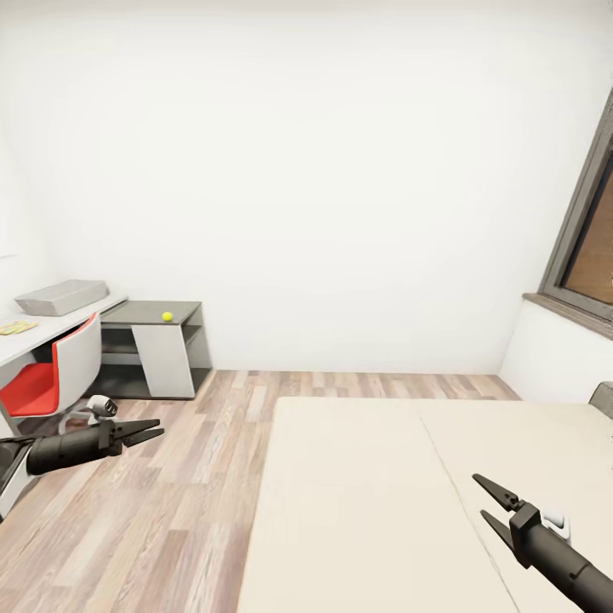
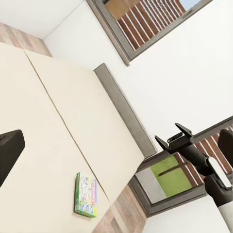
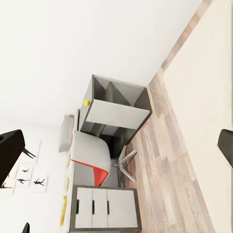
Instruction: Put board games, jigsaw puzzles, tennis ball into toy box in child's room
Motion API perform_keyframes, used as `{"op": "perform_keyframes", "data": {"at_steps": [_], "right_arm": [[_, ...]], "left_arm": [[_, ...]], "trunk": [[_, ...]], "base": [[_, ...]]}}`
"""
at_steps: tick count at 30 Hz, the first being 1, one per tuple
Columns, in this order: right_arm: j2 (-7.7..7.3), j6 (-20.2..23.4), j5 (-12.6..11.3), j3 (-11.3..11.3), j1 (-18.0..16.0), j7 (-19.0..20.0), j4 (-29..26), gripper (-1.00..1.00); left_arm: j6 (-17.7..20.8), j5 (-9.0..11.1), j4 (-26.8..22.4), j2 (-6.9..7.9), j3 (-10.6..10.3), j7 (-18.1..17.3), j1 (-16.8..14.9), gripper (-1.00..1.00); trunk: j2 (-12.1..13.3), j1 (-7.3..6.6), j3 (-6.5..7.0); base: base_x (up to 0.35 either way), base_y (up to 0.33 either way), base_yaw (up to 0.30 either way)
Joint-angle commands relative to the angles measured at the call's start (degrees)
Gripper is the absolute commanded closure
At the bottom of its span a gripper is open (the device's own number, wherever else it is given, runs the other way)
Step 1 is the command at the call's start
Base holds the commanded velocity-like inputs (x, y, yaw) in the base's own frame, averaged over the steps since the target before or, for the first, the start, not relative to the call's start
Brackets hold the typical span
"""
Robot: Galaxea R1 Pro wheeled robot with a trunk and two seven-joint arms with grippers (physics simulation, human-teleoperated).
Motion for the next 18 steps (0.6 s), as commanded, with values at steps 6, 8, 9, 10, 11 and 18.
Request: {"op": "perform_keyframes", "data": {"at_steps": [6,8,9,10,11,18], "right_arm": [[-0.01,0.2,0.4,-0.1,0.0,0.5,0.0,-1.0],[-0.01,0.2,0.4,-0.1,0.0,0.5,0.0,-1.0],[-0.01,0.2,0.4,-0.1,0.0,0.5,0.0,-1.0],[-0.01,0.2,0.4,-0.1,0.0,0.5,0.0,-1.0],[-0.01,0.2,0.4,-0.1,0.0,0.5,0.0,-1.0],[-0.01,0.2,0.4,-0.1,0.0,0.5,0.0,-1.0]], "left_arm": [[0.6,0.0,0.0,0.01,0.0,-0.2,0.0,-1.0],[0.6,0.0,0.0,0.01,0.0,-0.2,0.0,-1.0],[0.6,0.0,0.0,0.01,0.0,-0.2,0.0,-1.0],[0.6,0.0,0.0,0.01,0.0,-0.2,0.0,-1.0],[0.6,0.0,0.0,0.01,0.0,-0.2,0.0,-1.0],[0.6,0.0,0.0,0.01,0.0,-0.2,0.0,-1.0]], "trunk": [[0.0,0.02,0.0],[0.0,0.02,0.0],[0.0,0.02,0.0],[0.0,0.02,0.0],[0.0,0.02,0.0],[0.0,0.02,0.0]], "base": [[0.0,-0.196,0.0],[0.0,-0.196,0.0],[0.0,-0.196,0.0],[0.0,-0.196,0.0],[0.0,-0.196,0.0],[0.0,-0.191,-0.001]]}}
